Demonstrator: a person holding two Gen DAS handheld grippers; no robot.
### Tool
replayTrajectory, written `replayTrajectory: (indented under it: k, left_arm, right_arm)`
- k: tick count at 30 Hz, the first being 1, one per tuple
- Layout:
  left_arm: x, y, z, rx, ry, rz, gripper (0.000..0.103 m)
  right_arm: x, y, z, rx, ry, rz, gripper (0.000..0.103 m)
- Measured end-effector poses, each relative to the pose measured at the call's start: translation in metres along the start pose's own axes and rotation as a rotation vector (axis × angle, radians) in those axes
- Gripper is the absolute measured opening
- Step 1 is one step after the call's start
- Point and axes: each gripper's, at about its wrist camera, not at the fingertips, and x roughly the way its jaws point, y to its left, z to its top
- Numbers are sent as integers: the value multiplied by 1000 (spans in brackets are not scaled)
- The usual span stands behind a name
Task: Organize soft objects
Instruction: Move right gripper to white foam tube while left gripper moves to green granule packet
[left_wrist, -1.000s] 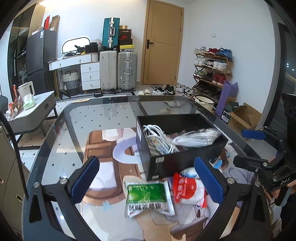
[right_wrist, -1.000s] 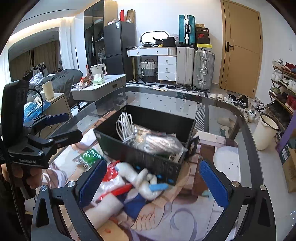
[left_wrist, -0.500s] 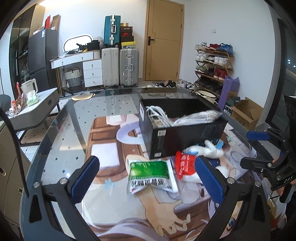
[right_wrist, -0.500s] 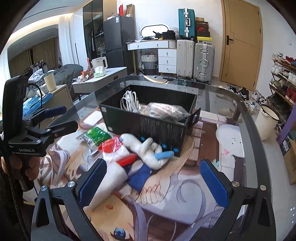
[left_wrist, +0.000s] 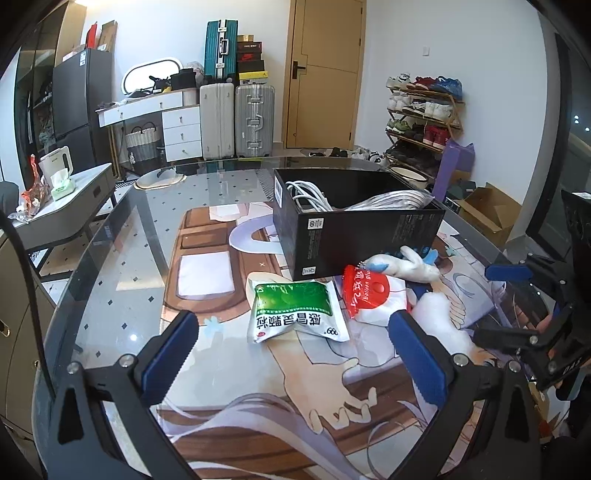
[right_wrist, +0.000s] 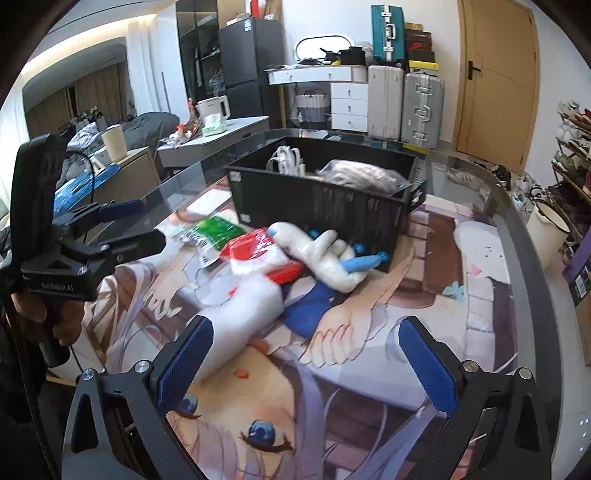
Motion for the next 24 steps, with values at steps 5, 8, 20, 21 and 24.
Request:
replayTrajectory:
  k: [5, 8, 20, 21, 24]
  left_arm:
    - [0, -4, -1, 15, 1, 3, 103]
    - [0, -4, -1, 15, 0, 3, 103]
    - [1, 1, -1, -1, 6, 7, 103]
    - [1, 1, -1, -2, 6, 8, 103]
    - [3, 1, -1, -4, 7, 10, 103]
  right_arm:
    - [6, 10, -5, -25, 20, 24, 102]
    - [13, 13, -4, -27, 32, 34, 102]
    - [34, 9, 6, 63, 62, 137, 102]
    - [36, 9, 7, 70, 65, 145, 102]
    - [40, 11, 8, 80, 71, 158, 102]
